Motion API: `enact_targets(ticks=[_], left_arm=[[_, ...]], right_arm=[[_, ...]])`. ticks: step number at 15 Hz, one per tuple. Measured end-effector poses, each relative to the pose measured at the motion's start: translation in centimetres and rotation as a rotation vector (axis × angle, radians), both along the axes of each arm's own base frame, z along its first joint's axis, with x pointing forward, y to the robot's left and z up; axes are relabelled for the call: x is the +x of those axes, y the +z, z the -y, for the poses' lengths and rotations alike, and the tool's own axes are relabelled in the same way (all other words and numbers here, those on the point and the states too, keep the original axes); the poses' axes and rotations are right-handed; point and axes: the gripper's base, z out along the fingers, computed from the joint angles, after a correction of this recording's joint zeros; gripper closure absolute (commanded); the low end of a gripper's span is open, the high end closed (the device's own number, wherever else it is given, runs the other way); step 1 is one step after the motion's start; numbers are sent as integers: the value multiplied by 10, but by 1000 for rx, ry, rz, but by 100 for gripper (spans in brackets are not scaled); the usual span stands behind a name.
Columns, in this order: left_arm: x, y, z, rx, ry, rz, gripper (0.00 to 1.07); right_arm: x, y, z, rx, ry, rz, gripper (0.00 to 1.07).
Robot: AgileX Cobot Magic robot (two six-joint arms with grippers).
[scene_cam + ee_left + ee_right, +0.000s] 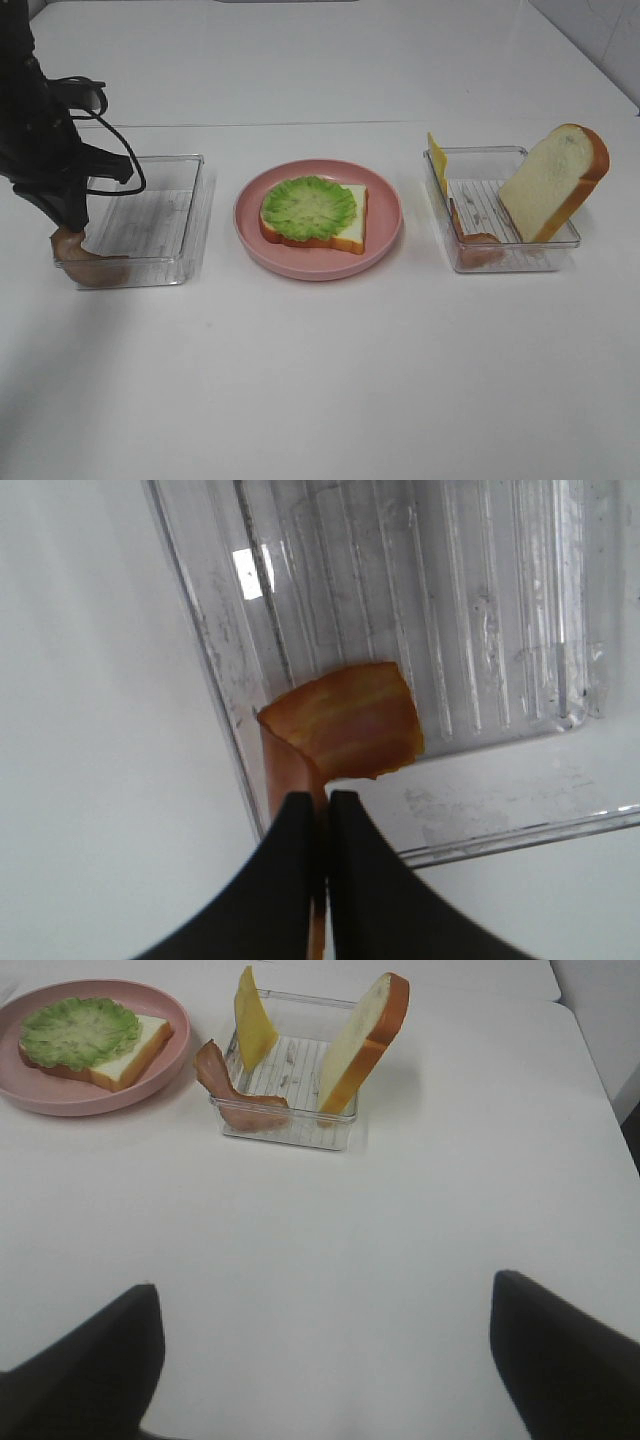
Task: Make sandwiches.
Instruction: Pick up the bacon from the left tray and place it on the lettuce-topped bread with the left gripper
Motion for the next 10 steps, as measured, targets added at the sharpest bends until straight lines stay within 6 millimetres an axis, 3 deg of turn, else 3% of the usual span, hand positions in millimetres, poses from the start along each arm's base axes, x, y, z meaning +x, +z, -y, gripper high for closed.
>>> enact_targets(ticks=[1,5,9,10], left_arm=[[0,0,0,0,0,0,107],[5,39,7,-81,2,107,107],[20,81,26,-286,-13,217,107],[27,100,35,-394,-14,285,107]], right_arm=[[0,0,0,0,0,0,29],[0,0,0,0,0,0,29],[0,0,0,0,0,0,29],[0,0,0,0,0,0,29]])
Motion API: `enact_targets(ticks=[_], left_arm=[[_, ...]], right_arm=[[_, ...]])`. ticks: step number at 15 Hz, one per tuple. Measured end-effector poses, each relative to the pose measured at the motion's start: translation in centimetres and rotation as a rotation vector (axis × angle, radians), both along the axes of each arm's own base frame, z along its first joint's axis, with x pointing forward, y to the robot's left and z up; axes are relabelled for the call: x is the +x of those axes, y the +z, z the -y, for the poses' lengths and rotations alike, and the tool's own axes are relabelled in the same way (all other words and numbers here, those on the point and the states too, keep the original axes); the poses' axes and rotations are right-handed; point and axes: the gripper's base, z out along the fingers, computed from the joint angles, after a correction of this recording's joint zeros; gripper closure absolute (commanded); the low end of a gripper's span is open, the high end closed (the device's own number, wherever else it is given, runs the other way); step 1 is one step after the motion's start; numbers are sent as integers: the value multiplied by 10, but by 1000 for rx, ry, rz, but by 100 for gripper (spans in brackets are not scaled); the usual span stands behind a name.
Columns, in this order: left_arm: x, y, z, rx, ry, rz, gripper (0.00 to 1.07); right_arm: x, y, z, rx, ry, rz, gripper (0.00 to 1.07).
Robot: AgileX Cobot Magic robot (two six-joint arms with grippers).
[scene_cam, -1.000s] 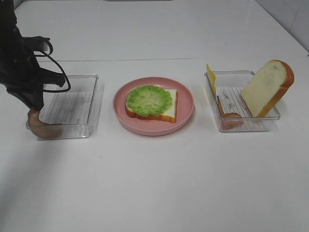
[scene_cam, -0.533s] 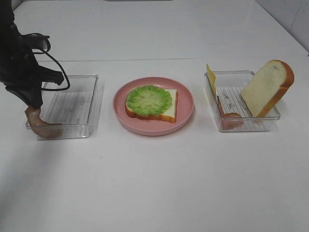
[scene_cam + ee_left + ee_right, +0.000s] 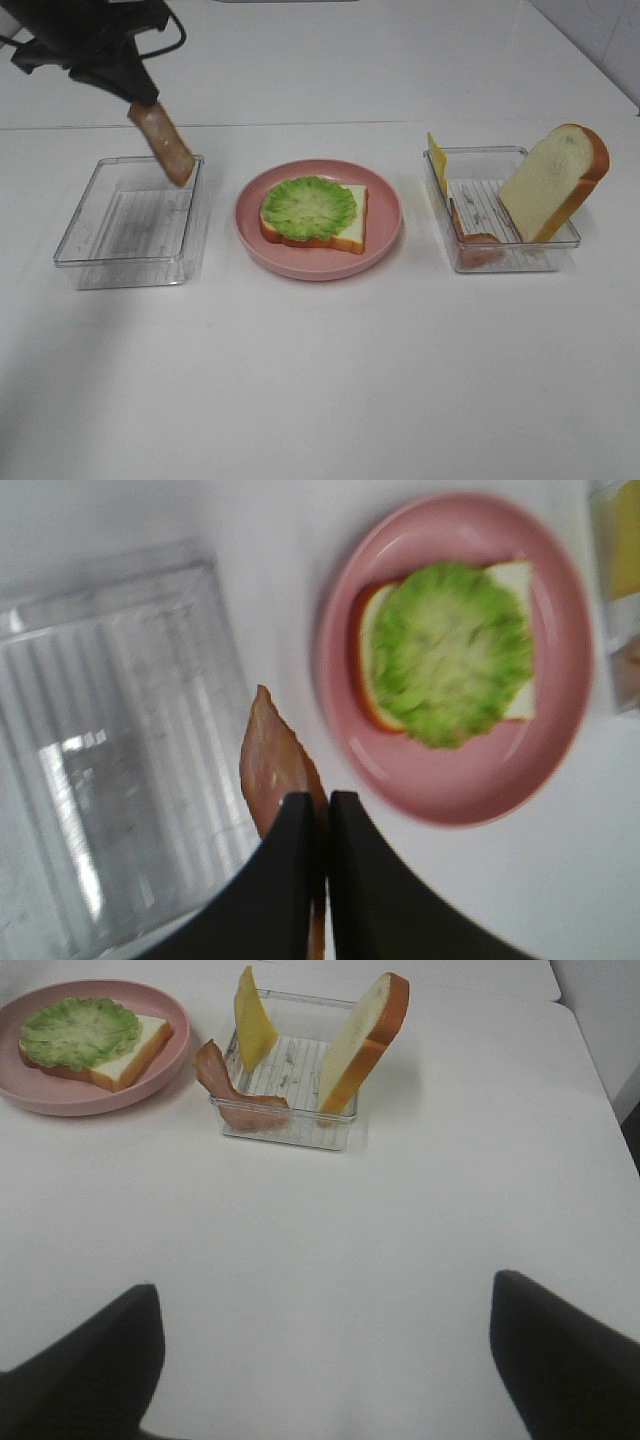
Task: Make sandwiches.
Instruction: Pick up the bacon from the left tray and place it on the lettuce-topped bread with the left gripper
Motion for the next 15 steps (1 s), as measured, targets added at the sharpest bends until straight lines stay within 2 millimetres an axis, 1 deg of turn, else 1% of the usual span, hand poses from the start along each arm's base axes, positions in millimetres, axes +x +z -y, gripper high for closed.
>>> enact_targets(ticks=[1,3,4,6,7,8,10,11,13,15], left_arm=[[4,11,8,-78,-5,52,107],[8,25,24,-195,-23,138,107],[9,28,29,-223,-31,165,107],[9,30,55,-307,-65,216,107],[10,25,71,-344,-79,217,107],[11,15,84,-367,-92,203,107],[12,-17,111,-396,-127,132,107],[12,-41,126,-406,-147,83,107],[12,-65,140,-425,-150,25,107],[13,-86,145,-419,-160,-13,107]], right_arm=[[0,0,0,0,0,0,29],[0,0,0,0,0,0,29],[0,0,0,1,1,0,29],[0,0,0,1,1,0,29],[0,0,0,1,1,0,29],[0,0,0,1,1,0,29],[0,0,0,1,1,0,29],[0,0,0,1,1,0,29],[0,0,0,1,1,0,29],[0,0,0,1,1,0,29]])
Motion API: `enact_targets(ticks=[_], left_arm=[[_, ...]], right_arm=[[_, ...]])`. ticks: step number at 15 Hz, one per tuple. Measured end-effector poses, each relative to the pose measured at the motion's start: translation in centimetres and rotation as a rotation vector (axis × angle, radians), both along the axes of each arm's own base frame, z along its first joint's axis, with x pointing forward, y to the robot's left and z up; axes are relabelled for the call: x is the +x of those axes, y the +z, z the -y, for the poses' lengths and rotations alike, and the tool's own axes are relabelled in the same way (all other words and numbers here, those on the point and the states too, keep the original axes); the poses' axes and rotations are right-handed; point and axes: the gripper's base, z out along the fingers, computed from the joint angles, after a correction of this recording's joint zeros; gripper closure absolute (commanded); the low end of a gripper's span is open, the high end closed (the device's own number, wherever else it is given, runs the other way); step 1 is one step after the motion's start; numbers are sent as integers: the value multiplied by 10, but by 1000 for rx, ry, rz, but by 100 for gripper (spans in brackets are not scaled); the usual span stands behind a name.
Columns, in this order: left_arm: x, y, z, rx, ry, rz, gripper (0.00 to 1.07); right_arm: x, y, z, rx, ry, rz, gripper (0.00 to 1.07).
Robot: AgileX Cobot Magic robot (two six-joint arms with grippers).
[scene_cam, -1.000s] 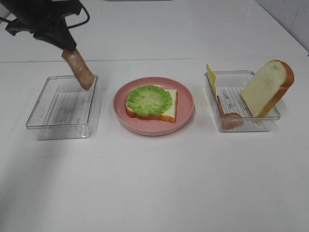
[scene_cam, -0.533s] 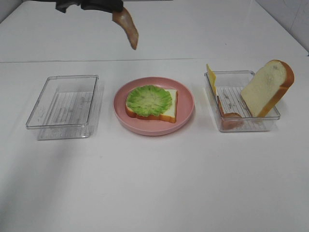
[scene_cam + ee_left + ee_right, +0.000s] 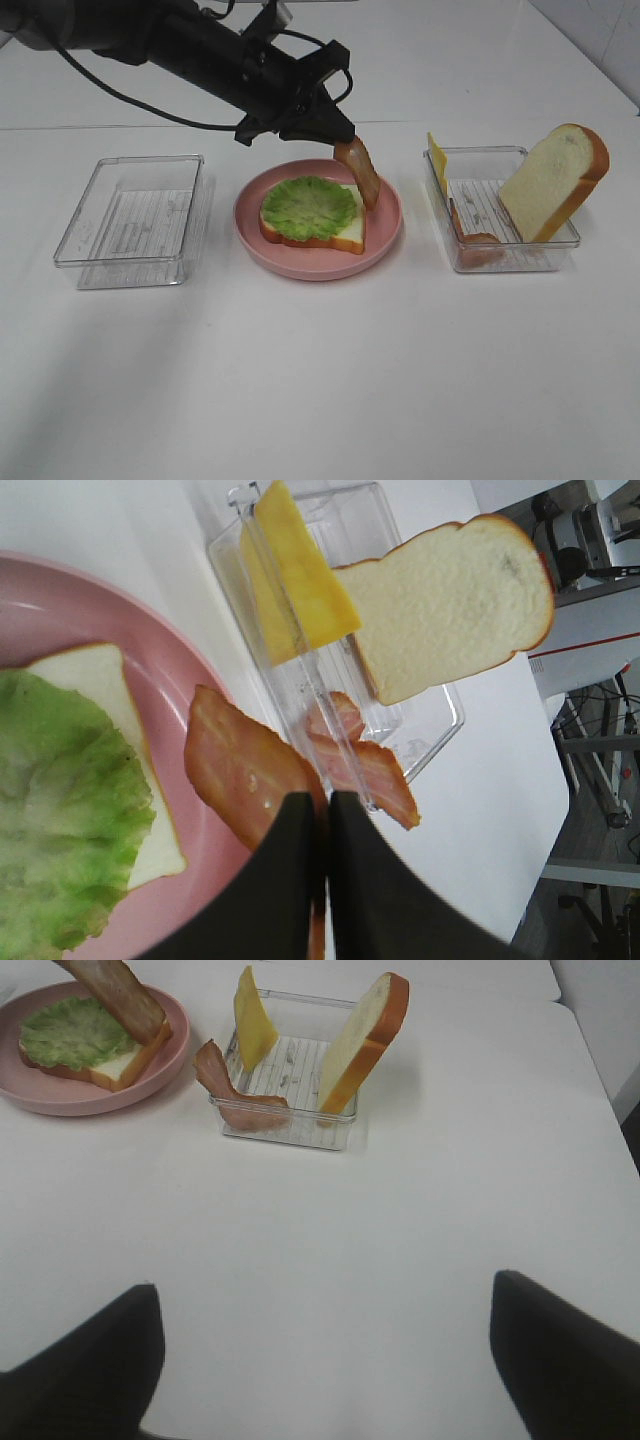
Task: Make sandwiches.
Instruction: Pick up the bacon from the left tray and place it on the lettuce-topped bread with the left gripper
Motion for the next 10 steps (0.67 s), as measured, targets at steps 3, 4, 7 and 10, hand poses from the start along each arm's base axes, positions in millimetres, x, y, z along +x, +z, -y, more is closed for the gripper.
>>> enact_targets(ticks=[3,4,7,10], left_arm=[[1,-10,0,18,-17,-3,107],[1,-11,-2,29,-21,2,107],[6,-14,-16,89,-21,22,107],[12,-18,-32,157,8,21,107]], right_arm=[[0,0,0,0,0,0,29],[0,0,0,0,0,0,29],[0,0,0,0,0,0,29],[0,0,0,0,0,0,29]])
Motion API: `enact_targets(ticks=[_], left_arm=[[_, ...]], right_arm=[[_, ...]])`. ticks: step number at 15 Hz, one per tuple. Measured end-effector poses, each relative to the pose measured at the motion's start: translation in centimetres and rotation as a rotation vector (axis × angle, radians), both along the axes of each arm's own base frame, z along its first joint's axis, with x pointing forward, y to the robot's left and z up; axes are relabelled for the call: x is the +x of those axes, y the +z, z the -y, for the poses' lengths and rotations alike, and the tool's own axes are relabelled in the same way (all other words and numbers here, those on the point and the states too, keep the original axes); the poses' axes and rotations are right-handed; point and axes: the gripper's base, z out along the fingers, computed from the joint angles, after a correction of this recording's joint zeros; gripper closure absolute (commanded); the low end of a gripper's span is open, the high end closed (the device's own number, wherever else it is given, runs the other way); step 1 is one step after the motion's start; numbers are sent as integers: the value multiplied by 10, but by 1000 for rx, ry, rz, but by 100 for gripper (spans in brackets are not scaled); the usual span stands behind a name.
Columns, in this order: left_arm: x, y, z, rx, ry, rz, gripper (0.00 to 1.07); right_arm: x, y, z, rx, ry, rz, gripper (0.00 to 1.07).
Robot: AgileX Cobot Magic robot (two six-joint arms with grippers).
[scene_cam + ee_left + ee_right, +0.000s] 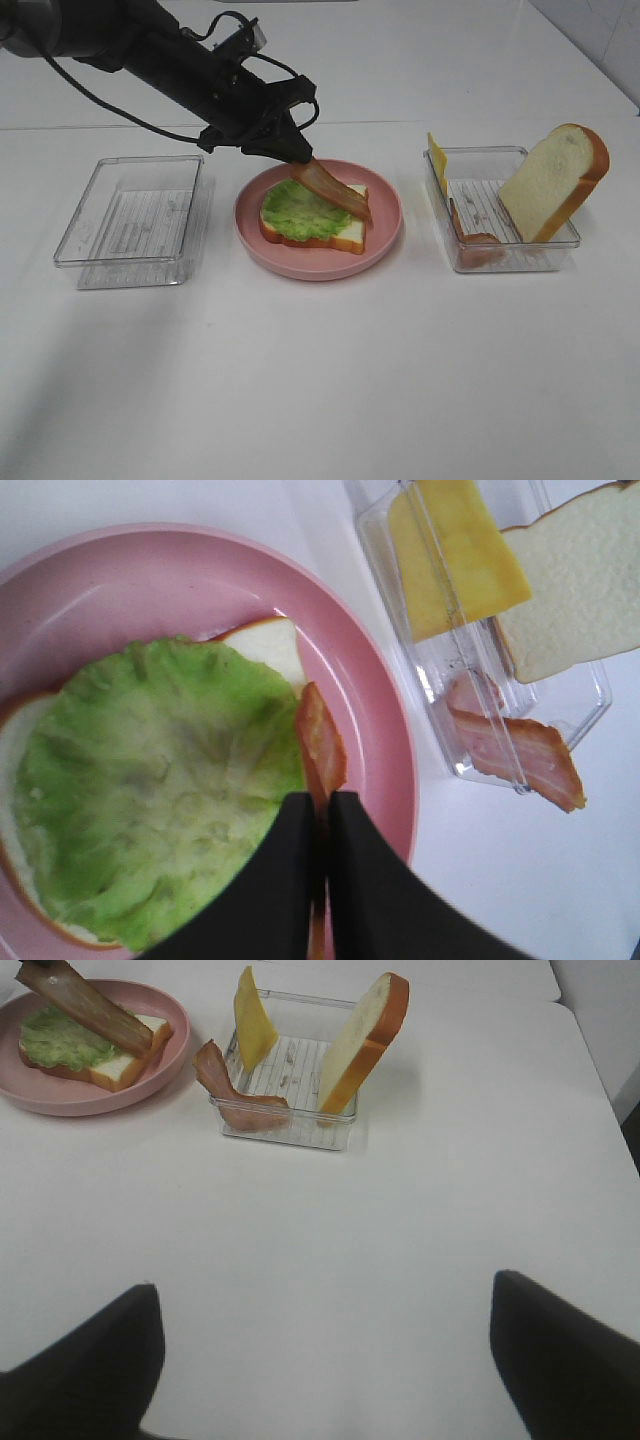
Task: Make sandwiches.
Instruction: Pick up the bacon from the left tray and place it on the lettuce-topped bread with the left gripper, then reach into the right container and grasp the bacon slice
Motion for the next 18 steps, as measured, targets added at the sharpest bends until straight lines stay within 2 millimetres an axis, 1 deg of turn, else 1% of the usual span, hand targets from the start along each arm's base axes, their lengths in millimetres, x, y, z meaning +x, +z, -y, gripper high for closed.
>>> enact_targets(ticks=[6,7,8,9,11,12,13,15,16,17,18], left_arm=[[1,-8,-11,149,25,-10,107],[1,-9,-14,176,36,-12,100],[1,-10,-15,190,50,-18,87],[2,-10,-16,196,59,-20,73],[2,-10,-16,197,65,-16,40],[3,-10,-16,198,68,-10,27],[4,-10,-16,197,72,-4,20],[4,-2,-18,217,66,28,19],[3,7,-21,248,54,61,19],[0,29,-26,289,36,123,19],[-4,45,-29,314,22,149,19]], right_arm=[[0,0,0,0,0,0,29],[0,0,0,0,0,0,29],[0,0,0,0,0,0,29],[0,0,0,0,0,0,29],[0,0,0,0,0,0,29],[0,0,0,0,0,0,29],[0,0,0,0,0,0,29],[0,0,0,0,0,0,29],[0,0,0,0,0,0,29],[0,0,0,0,0,0,29],[0,0,0,0,0,0,29]])
